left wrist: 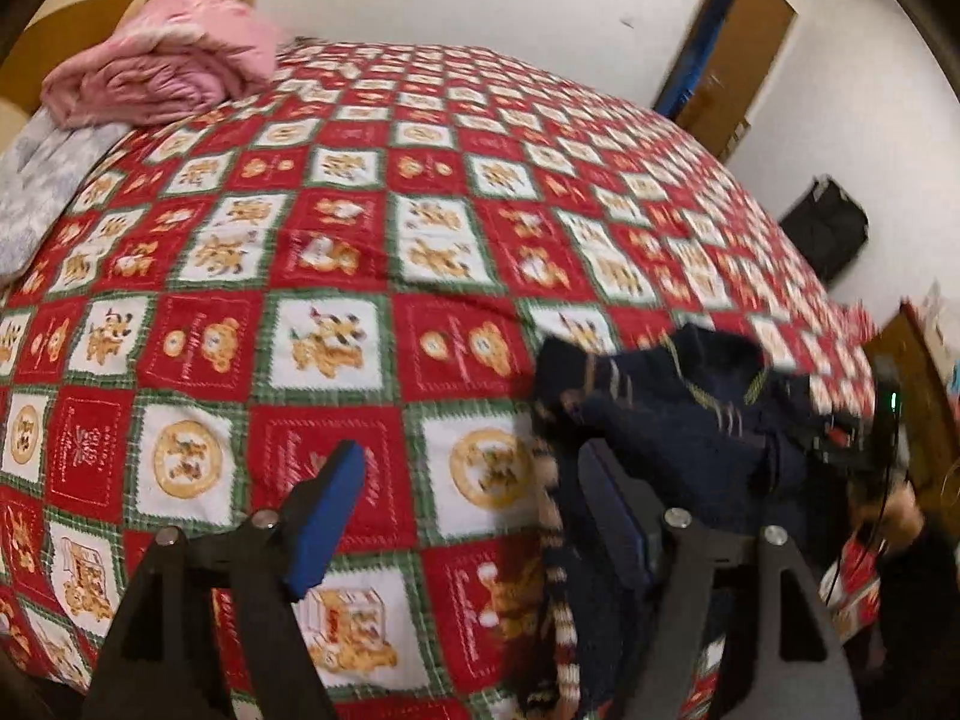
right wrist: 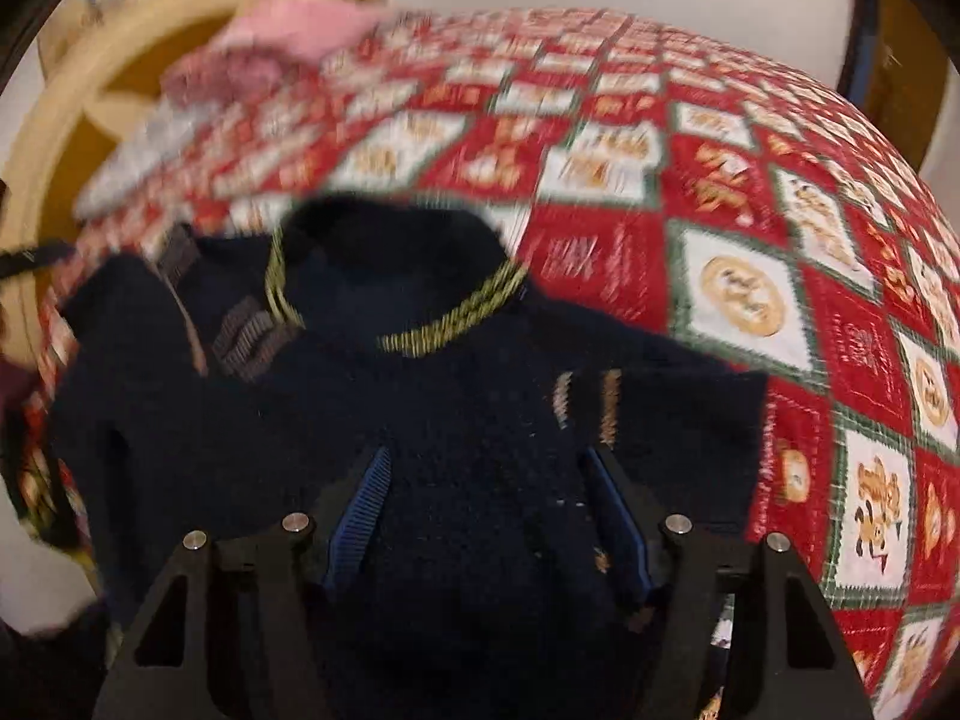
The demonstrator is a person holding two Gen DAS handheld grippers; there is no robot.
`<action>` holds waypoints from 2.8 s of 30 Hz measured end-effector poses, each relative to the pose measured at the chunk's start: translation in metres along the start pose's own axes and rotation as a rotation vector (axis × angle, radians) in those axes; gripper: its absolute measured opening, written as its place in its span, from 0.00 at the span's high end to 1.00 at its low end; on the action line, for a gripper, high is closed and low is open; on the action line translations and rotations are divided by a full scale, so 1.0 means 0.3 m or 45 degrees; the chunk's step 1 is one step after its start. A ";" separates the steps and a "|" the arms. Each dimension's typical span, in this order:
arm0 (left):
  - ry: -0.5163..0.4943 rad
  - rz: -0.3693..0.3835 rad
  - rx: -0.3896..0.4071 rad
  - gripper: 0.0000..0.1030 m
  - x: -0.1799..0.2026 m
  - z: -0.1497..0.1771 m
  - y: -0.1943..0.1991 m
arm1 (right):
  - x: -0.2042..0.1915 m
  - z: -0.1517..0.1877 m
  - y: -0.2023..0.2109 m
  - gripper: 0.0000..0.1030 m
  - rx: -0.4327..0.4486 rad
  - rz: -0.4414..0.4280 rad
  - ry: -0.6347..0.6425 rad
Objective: Fold small clothes
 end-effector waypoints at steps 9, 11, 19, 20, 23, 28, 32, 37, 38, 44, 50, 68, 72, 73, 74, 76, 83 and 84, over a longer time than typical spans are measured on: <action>-0.036 0.061 0.112 0.26 0.103 -0.011 0.010 | 0.052 -0.146 0.274 0.91 0.286 0.133 -0.027; -0.061 0.039 0.131 0.26 0.116 -0.019 0.011 | 0.121 -0.186 0.326 0.91 0.361 0.214 -0.087; -0.145 -0.001 0.081 0.26 0.154 0.010 -0.051 | 0.280 -0.097 0.073 0.88 0.241 0.194 -0.258; -0.148 0.002 0.076 0.26 0.162 0.015 -0.058 | 0.271 -0.082 0.040 0.87 0.222 0.190 -0.254; -0.176 0.007 0.049 0.26 0.193 0.022 -0.084 | 0.262 -0.081 0.025 0.86 0.204 0.211 -0.228; -0.279 0.045 0.069 0.26 0.291 0.011 -0.087 | 0.267 -0.122 0.158 0.68 0.309 0.200 -0.261; -0.398 -0.027 0.025 0.26 0.366 0.023 -0.149 | 0.277 -0.140 0.312 0.30 0.465 0.207 -0.327; -0.498 -0.185 -0.051 0.26 0.371 0.012 -0.284 | 0.197 -0.065 0.427 0.30 0.499 0.080 -0.358; -0.498 -0.213 -0.050 0.26 0.360 -0.011 -0.306 | 0.171 -0.040 0.432 0.30 0.486 0.059 -0.360; -0.055 -0.219 -0.035 0.26 0.145 -0.182 -0.360 | 0.066 0.112 0.453 0.30 0.465 -0.011 -0.430; -0.134 -0.265 0.044 0.26 0.115 -0.072 -0.206 | 0.135 0.309 0.524 0.30 0.492 0.072 -0.589; -0.089 -0.120 0.082 0.24 0.266 0.338 -0.106 | 0.134 0.556 0.305 0.66 0.230 0.194 -0.604; -0.109 -0.156 0.083 0.23 0.262 0.363 -0.109 | 0.088 0.584 0.320 0.84 0.189 0.250 -0.501; -0.122 -0.169 0.080 0.22 0.263 0.369 -0.108 | 0.087 0.597 0.327 0.88 0.177 0.271 -0.492; -0.125 -0.184 0.069 0.22 0.258 0.377 -0.110 | 0.096 0.621 0.327 0.90 0.155 0.282 -0.506; -0.112 -0.183 0.047 0.22 0.244 0.397 -0.116 | 0.124 0.674 0.315 0.90 0.122 0.252 -0.592; -0.082 -0.156 0.038 0.24 0.220 0.406 -0.051 | 0.142 0.614 0.435 0.90 0.237 0.134 -0.615; -0.091 -0.159 0.063 0.24 0.227 0.389 -0.030 | 0.149 0.575 0.492 0.90 0.306 0.141 -0.601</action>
Point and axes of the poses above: each gripper's, at about its wrist camera, not at the fingertips, and y roughly against the way its jaws point, x to its right, z to its underside, the point moved 9 cm from there along -y, roughly the way its jaws point, and after that the axes turned 3 degrees about z, right-handed, at the moved point
